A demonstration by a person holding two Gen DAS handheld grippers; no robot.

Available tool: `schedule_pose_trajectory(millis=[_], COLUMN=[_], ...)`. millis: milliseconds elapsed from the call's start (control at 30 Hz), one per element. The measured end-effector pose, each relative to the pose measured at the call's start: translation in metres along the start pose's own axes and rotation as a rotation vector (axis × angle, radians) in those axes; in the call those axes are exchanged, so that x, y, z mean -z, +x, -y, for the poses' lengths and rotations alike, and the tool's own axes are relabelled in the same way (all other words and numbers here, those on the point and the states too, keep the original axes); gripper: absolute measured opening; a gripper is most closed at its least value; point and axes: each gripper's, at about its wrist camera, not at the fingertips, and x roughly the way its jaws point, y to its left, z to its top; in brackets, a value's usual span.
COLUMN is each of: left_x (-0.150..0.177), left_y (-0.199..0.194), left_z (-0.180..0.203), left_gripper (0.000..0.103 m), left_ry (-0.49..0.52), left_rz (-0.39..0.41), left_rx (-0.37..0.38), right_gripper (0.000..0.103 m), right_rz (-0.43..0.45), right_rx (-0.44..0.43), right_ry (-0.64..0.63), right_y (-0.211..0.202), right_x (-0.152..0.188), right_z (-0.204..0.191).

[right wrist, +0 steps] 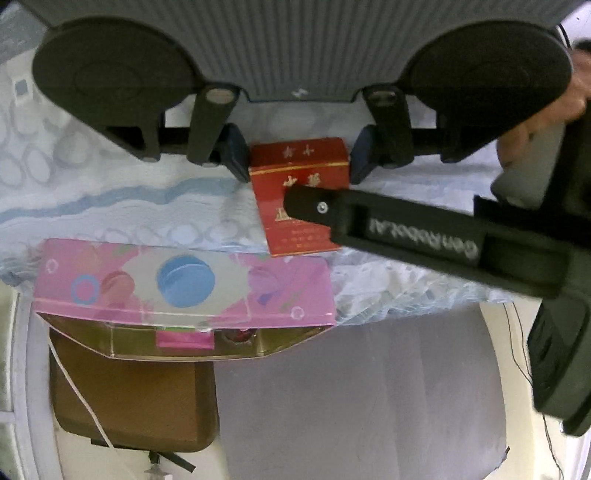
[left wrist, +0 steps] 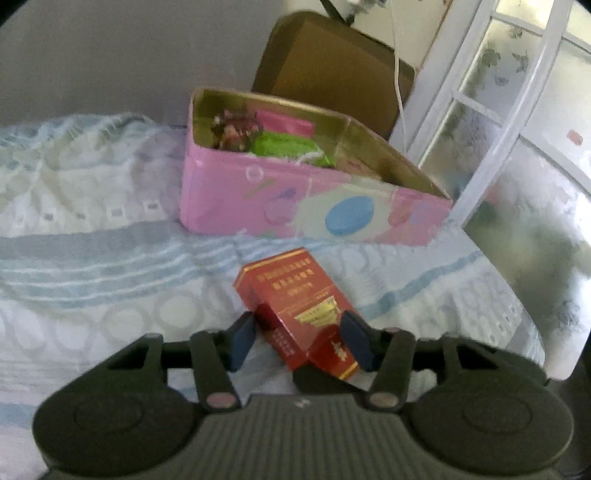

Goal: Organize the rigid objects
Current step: 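Carry the red box into the tin and open the left tool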

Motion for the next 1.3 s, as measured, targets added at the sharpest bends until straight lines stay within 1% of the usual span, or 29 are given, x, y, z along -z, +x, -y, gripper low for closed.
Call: schedule_pose_trajectory(millis=[33, 100, 200, 267, 333, 400, 467, 533, 567, 600, 633, 667, 700, 733, 800, 867, 967, 1000, 1033, 1067, 1133, 1167, 1200, 1233, 1267, 1300], left_x=[-0.006, -0.022, -0.055, -0.084, -0.11, -0.133, -0.152, -0.165, -0.169, -0.173, -0.176, -0.177, -0.179, -0.18, -0.182, -0.181, -0.175, -0.171, -0.167, -0.162, -0.149, -0.141, -0.132, -0.123, -0.114, -0.106], left_y=[-0.008, -0.025, -0.033, -0.021, 0.008, 0.042, 0.078, 0.114, 0.128, 0.141, 0.154, 0.162, 0.168, 0.168, 0.162, 0.149, 0.124, 0.115, 0.105, 0.094, 0.071, 0.058, 0.047, 0.038, 0.027, 0.018], left_z=[0.002, 0.008, 0.032, 0.048, 0.062, 0.069, 0.072, 0.071, 0.069, 0.067, 0.066, 0.065, 0.062, 0.059, 0.056, 0.057, 0.065, 0.068, 0.073, 0.078, 0.088, 0.094, 0.1, 0.104, 0.107, 0.109], left_gripper=[0.041, 0.04, 0.042, 0.044, 0.044, 0.045, 0.046, 0.046, 0.049, 0.052, 0.056, 0.056, 0.056, 0.056, 0.056, 0.056, 0.057, 0.058, 0.063, 0.072, 0.08, 0.083, 0.085, 0.086, 0.09, 0.093], left_ry=[0.003, 0.024, 0.102, 0.154, 0.194, 0.181, 0.166, 0.135, 0.117, 0.112, 0.11, 0.107, 0.107, 0.1, 0.084, 0.099, 0.138, 0.149, 0.158, 0.167, 0.181, 0.191, 0.204, 0.215, 0.22, 0.22], left_rz=[0.014, 0.059, 0.135, 0.157, 0.156, 0.115, 0.077, 0.042, 0.029, 0.014, 0.0, -0.006, -0.009, -0.007, 0.014, 0.044, 0.093, 0.108, 0.125, 0.141, 0.179, 0.197, 0.209, 0.221, 0.232, 0.243], left_rx=[0.015, 0.055, 0.071, 0.071, 0.076, 0.073, 0.056, 0.035, 0.019, -0.003, -0.049, -0.099, -0.131, -0.143, -0.132, -0.15, -0.194, -0.206, -0.218, -0.231, -0.269, -0.282, -0.289, -0.3, -0.311, -0.319], right_gripper=[0.059, 0.059, 0.059, 0.059, 0.059, 0.059, 0.059, 0.059, 0.059, 0.06, 0.061, 0.062, 0.064, 0.064, 0.065, 0.065, 0.065, 0.065, 0.065, 0.065, 0.066, 0.066, 0.069, 0.075, 0.079, 0.086], right_rz=[0.015, 0.076, 0.208, 0.262, 0.288, 0.271, 0.22, 0.179, 0.154, 0.129, 0.107, 0.088, 0.072, 0.065, 0.102, 0.164, 0.269, 0.304, 0.344, 0.388, 0.451, 0.466, 0.465, 0.449, 0.426, 0.406], right_rx=[-0.008, -0.013, 0.014, 0.046, 0.095, 0.133, 0.148, 0.16, 0.167, 0.175, 0.176, 0.178, 0.181, 0.186, 0.159, 0.139, 0.163, 0.158, 0.15, 0.151, 0.175, 0.18, 0.182, 0.18, 0.173, 0.164], right_ry=[0.012, 0.034, -0.004, -0.027, -0.049, -0.023, 0.013, 0.045, 0.06, 0.07, 0.072, 0.065, 0.06, 0.063, 0.108, 0.168, 0.185, 0.199, 0.208, 0.214, 0.224, 0.225, 0.226, 0.227, 0.224, 0.213], right_y=[-0.003, -0.02, -0.043, -0.045, -0.037, -0.019, 0.005, 0.027, 0.04, 0.054, 0.068, 0.08, 0.087, 0.09, 0.079, 0.057, 0.015, 0.001, -0.016, -0.032, -0.053, -0.064, -0.071, -0.078, -0.078, -0.08], right_x=[0.0, -0.004, -0.028, -0.048, -0.067, -0.085, -0.1, -0.11, -0.115, -0.119, -0.123, -0.126, -0.127, -0.126, -0.119, -0.108, -0.092, -0.088, -0.083, -0.076, -0.064, -0.056, -0.051, -0.046, -0.049, -0.047], right_z=[0.002, 0.004, 0.008, 0.019, 0.037, 0.061, 0.087, 0.11, 0.12, 0.129, 0.134, 0.137, 0.14, 0.142, 0.147, 0.151, 0.138, 0.135, 0.13, 0.124, 0.114, 0.109, 0.104, 0.096, 0.093, 0.087])
